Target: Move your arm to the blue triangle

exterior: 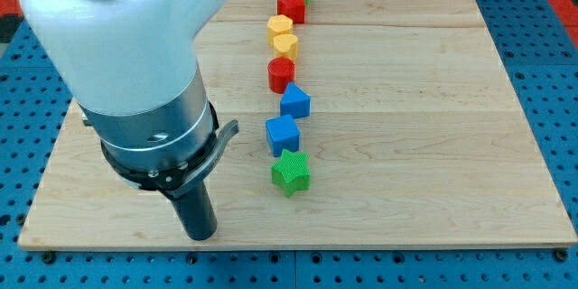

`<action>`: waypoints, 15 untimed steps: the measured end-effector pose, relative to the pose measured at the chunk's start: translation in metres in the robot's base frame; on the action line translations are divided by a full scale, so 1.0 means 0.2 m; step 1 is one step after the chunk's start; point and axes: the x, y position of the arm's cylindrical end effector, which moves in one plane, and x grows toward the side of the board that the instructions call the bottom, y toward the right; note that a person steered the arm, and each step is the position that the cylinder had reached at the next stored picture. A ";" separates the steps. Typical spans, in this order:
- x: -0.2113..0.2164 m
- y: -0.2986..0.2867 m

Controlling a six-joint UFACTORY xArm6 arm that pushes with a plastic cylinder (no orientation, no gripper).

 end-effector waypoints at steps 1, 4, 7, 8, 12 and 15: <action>0.00 0.00; -0.01 0.00; -0.01 0.07; -0.01 0.12; -0.32 0.58; -0.76 0.79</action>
